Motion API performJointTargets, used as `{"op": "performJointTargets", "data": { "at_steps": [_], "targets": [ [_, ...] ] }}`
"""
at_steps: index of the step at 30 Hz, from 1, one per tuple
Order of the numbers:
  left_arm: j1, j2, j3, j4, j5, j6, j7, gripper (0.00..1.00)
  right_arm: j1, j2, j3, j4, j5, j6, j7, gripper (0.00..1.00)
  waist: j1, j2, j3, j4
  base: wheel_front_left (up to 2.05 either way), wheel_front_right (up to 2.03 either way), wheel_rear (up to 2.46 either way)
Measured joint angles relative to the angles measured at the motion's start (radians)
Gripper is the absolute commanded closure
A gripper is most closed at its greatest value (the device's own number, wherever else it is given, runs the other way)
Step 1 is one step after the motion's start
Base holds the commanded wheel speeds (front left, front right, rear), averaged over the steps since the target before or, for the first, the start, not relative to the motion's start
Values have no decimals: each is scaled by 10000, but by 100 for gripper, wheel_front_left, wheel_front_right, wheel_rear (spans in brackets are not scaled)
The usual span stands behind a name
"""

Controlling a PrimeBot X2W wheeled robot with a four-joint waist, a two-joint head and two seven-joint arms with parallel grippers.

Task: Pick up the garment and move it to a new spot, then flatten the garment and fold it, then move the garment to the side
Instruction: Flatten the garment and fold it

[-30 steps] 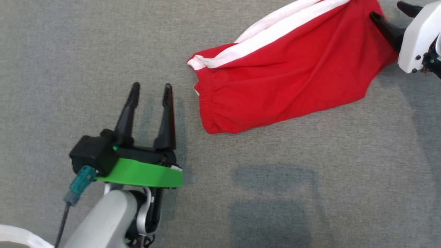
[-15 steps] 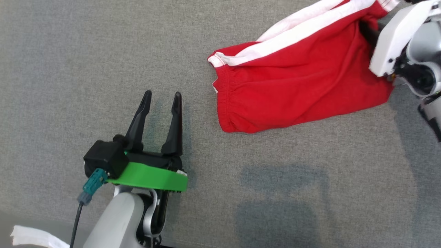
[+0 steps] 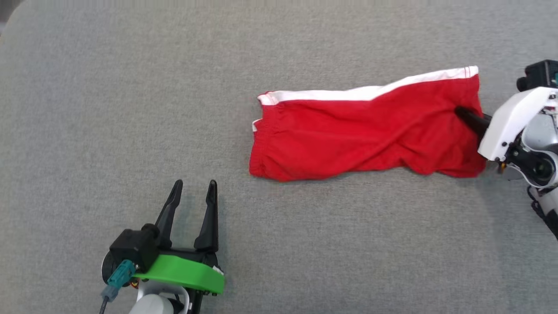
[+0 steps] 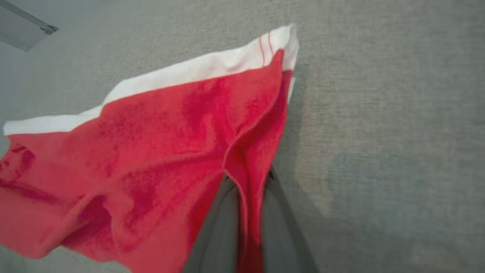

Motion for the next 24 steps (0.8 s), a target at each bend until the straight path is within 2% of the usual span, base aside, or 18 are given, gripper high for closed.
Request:
{"op": "performJointTargets", "data": {
  "at_steps": [7,10,13,17,20,24],
  "targets": [
    [416,33,21,19,13,2,0,0,507,-493,-1473,802,-138,-10,-270,100,0,0,-911,-704,0,0,0],
    [654,27,40,46,12,15,0,0,673,-326,-1873,596,-111,-10,-128,100,-1,0,-1214,-822,0,0,0],
    [791,-23,81,42,10,33,0,0,862,96,-2034,-224,4,-10,301,100,0,0,-1428,-839,0,0,0],
    [925,-121,123,21,13,65,0,0,1073,1103,-2194,-1526,-161,-10,683,100,0,0,-1560,-764,0,0,0],
    [948,-221,123,38,27,59,0,0,1050,2318,-2245,-2046,-796,-10,876,100,-1,0,-1519,-761,0,0,0],
    [784,-345,12,148,140,-29,0,0,988,4023,-2013,-2109,-2130,-10,1060,100,0,0,-1329,-717,0,0,0]
  ]
}}
